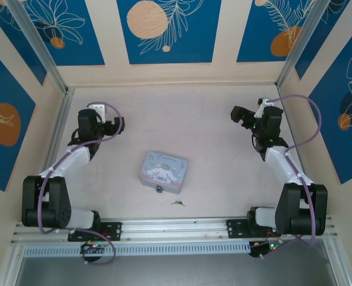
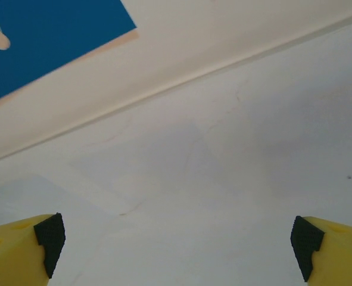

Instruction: Unlock the padlock with the key

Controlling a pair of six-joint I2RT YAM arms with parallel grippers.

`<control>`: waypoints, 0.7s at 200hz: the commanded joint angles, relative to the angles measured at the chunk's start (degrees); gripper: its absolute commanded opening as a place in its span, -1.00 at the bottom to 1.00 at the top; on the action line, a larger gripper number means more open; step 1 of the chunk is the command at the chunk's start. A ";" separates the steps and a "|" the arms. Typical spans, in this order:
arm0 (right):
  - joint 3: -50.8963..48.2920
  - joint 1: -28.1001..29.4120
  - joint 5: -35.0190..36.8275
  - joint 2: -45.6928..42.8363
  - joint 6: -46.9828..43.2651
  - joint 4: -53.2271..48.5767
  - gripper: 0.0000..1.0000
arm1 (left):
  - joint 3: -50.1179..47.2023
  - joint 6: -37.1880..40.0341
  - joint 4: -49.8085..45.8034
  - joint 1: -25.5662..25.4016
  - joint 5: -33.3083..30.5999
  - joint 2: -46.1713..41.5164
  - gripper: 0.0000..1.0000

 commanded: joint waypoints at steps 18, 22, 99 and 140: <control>3.29 5.33 -15.53 -1.74 8.45 -22.21 0.95 | 4.75 -14.52 -21.78 -1.84 12.38 -3.65 1.00; 3.19 6.07 -17.04 -2.00 8.83 -22.97 0.90 | 4.53 -15.14 -22.30 -2.37 13.38 -4.24 1.00; -8.24 35.27 -7.42 -11.55 27.32 -29.46 0.59 | -11.46 -25.92 -22.81 -18.13 15.54 -17.76 1.00; -12.64 44.27 -3.18 -11.47 33.09 -25.77 0.47 | -17.50 -29.25 -20.90 -22.95 13.11 -22.99 1.00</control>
